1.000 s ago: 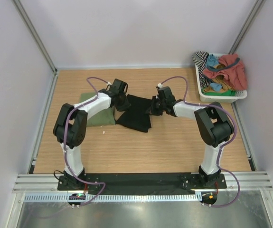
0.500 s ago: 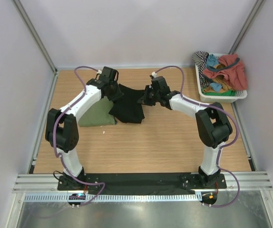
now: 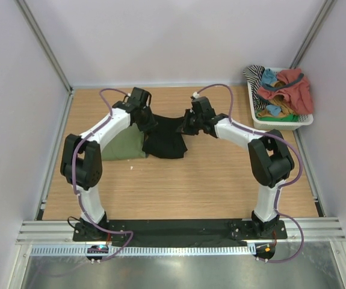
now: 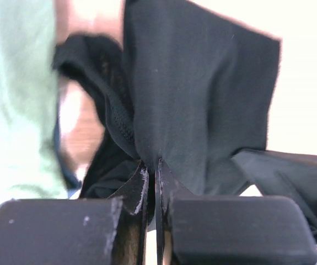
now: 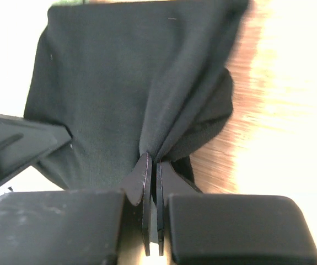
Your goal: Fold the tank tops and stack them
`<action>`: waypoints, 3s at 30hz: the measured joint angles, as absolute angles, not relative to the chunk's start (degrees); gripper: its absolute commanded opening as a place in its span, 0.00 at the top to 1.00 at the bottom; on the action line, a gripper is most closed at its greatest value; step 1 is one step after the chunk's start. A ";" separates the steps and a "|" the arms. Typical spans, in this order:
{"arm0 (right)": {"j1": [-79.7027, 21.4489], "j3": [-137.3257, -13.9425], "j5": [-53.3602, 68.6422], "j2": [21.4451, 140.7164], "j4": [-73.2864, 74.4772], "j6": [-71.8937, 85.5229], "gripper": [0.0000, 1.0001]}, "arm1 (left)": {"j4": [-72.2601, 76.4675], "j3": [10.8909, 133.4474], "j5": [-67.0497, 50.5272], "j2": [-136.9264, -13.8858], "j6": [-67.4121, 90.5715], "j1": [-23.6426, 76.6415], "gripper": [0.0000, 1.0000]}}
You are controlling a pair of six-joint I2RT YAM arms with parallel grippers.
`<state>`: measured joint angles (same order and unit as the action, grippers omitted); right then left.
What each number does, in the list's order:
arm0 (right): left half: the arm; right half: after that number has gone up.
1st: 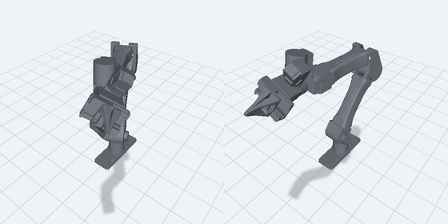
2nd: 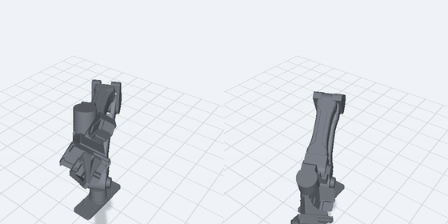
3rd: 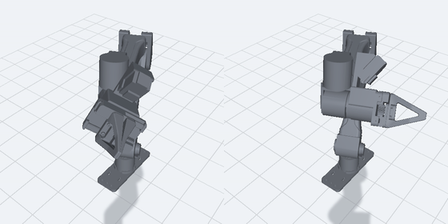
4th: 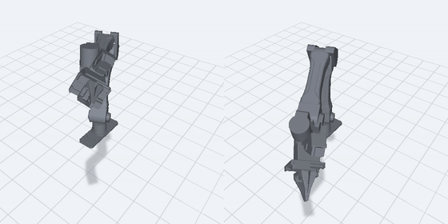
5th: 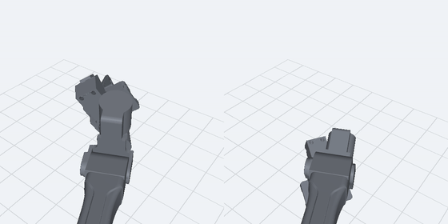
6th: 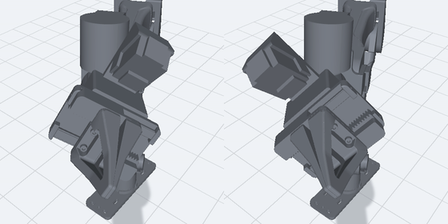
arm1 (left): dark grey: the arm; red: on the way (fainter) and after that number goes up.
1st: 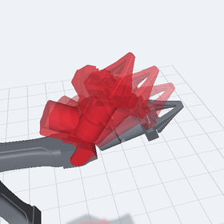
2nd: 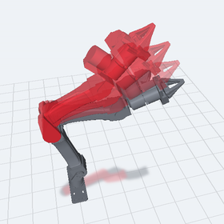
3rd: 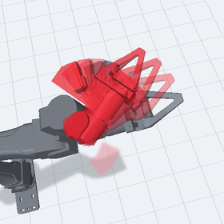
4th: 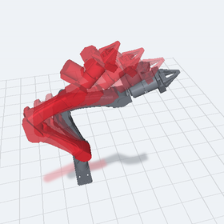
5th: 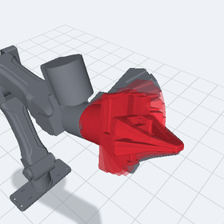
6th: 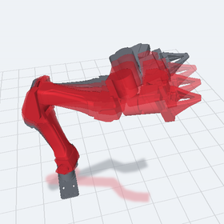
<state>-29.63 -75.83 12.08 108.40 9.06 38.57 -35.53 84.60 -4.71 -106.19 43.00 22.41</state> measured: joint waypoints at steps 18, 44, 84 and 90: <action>-29.63 -94.83 10.20 117.05 11.97 39.90 0.99 | -41.52 117.23 -11.66 -124.62 41.36 16.47 1.00; -33.23 -121.73 14.94 135.20 9.13 46.76 0.99 | -42.94 117.58 -19.92 -119.20 41.95 0.84 1.00; -40.01 -124.01 15.11 141.82 7.01 48.31 0.98 | -38.98 101.06 -18.74 -110.13 40.10 -4.27 1.00; -40.95 -117.78 14.37 139.76 7.01 47.55 0.98 | -40.27 95.07 -17.91 -107.46 39.51 -4.27 1.00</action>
